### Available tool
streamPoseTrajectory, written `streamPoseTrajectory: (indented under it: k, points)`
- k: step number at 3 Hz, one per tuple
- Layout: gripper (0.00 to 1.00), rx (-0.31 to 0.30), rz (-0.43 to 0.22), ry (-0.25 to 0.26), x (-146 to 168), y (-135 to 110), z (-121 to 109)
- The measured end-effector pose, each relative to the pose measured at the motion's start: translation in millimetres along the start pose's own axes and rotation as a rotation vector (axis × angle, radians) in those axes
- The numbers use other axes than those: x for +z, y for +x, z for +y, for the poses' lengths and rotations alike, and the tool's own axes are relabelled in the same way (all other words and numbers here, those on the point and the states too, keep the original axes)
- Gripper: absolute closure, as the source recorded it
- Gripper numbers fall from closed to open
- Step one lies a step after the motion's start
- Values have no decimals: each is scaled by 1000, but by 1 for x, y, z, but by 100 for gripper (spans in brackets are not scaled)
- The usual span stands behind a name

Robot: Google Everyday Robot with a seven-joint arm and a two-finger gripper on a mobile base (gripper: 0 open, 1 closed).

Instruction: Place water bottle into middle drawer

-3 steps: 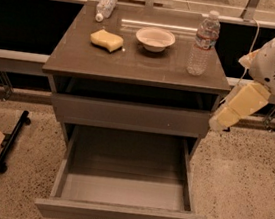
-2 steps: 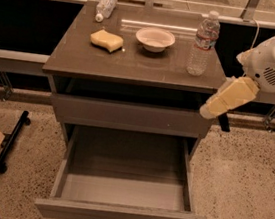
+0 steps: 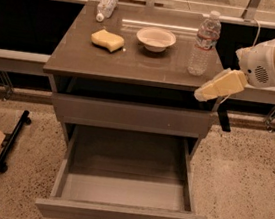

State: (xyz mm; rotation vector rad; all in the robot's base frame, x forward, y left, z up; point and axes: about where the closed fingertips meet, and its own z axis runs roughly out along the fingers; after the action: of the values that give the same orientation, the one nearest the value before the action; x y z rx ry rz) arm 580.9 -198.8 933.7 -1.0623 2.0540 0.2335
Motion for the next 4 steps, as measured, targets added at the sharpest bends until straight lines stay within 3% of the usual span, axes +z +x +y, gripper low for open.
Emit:
streamPoseTrajectory:
  k: [1, 2, 3, 4]
  points:
    - [0, 8, -12, 1, 5, 1, -4]
    - [0, 64, -94, 50, 17, -10, -12]
    - [0, 115, -202, 133, 30, -28, -34]
    - [0, 155, -277, 179, 44, -40, -57]
